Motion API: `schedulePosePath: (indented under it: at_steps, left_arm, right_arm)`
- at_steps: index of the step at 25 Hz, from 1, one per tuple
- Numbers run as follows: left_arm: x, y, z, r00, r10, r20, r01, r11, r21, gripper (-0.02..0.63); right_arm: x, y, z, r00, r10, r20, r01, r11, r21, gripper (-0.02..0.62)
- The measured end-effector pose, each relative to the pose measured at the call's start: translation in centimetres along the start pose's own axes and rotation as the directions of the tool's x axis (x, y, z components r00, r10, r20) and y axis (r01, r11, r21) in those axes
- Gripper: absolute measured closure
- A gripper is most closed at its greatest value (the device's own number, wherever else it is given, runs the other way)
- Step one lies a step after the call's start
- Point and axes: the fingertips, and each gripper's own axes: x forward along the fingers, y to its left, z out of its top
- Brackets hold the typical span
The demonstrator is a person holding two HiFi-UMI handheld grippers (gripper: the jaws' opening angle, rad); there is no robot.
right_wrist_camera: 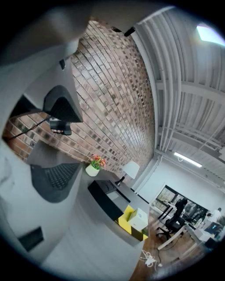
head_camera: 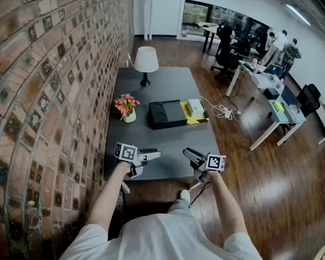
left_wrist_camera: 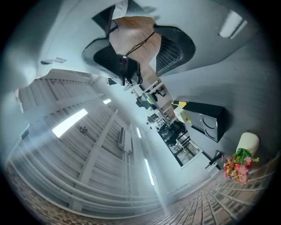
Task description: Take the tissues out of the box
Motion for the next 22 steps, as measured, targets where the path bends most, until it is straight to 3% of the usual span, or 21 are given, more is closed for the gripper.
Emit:
schedulePosePath:
  at_steps: [5, 10, 14, 22]
  left_arm:
    - [4.0, 3.9, 3.4, 1.000, 0.018, -0.013, -0.018, 1.000, 0.005, 0.367]
    - [9.7, 7.0, 7.4, 0.999, 0.045, 0.018, -0.044, 0.998, -0.044, 0.367]
    - [14.4, 8.1, 11.0, 0.998, 0.048, 0.027, -0.046, 0.998, -0.052, 0.367]
    - [21.5, 9.4, 15.4, 0.999, 0.037, 0.030, -0.036, 0.998, -0.054, 0.367]
  right_arm:
    - [0.8, -5.0, 5.0, 0.999, 0.045, 0.025, -0.044, 0.999, -0.022, 0.308]
    - [0.9, -10.2, 9.9, 0.996, 0.070, -0.057, -0.072, 0.997, -0.041, 0.308]
    - [0.5, -13.5, 14.5, 0.995, 0.088, -0.048, -0.090, 0.995, -0.031, 0.308]
    - [-2.0, -16.8, 19.8, 0.990, 0.130, -0.055, -0.132, 0.990, -0.045, 0.308]
